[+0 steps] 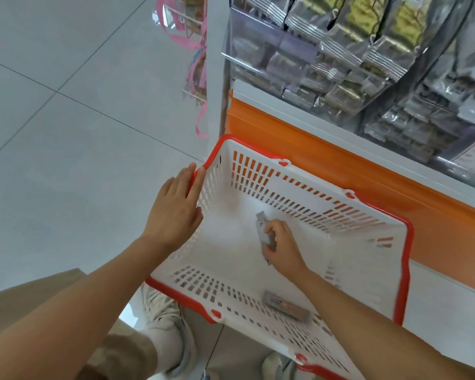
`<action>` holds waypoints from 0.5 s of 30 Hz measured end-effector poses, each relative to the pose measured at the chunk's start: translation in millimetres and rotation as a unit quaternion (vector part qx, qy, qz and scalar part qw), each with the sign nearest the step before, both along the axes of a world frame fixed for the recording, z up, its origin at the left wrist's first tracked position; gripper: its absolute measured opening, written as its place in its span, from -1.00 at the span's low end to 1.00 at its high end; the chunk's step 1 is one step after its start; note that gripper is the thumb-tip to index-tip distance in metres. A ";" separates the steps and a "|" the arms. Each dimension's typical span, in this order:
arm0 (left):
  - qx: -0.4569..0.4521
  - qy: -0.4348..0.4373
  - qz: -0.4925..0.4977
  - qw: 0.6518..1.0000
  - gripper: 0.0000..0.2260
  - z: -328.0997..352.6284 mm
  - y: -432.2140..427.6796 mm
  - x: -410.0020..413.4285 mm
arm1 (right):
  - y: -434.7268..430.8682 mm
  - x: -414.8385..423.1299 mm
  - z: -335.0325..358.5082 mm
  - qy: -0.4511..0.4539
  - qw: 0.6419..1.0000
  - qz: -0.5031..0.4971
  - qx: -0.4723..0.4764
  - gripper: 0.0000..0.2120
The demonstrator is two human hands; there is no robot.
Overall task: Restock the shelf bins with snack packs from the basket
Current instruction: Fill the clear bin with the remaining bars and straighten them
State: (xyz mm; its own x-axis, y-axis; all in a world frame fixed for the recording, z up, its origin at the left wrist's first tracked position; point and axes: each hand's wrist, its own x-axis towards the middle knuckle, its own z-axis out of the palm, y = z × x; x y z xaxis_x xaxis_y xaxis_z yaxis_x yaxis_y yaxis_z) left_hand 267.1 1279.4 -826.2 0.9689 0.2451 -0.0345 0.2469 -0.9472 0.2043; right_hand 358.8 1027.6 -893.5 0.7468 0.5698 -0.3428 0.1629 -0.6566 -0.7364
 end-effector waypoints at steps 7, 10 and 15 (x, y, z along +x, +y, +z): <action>-0.031 -0.054 -0.125 0.990 -0.47 29.2 -41.3 26.9 | -4.5 22.8 76.2 -0.013 0.998 0.051 -0.021 -0.52; -0.077 -0.048 -0.202 0.975 -0.55 42.6 -60.5 38.6 | -9.0 23.3 117.8 -0.034 0.996 0.080 -0.007 -0.45; -0.149 -0.017 -0.190 0.970 -0.67 67.7 -80.3 47.3 | -22.5 24.7 171.3 -0.070 0.995 0.049 0.058 -0.47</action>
State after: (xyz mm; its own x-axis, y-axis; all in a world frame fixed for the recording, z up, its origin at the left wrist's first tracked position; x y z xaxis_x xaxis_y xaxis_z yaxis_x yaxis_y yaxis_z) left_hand 314.4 1199.1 -758.5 0.9891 -0.1465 -0.0163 -0.1204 -0.8665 0.4845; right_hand 383.4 1005.0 -722.2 0.7219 0.6718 -0.1660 0.3287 -0.5440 -0.7720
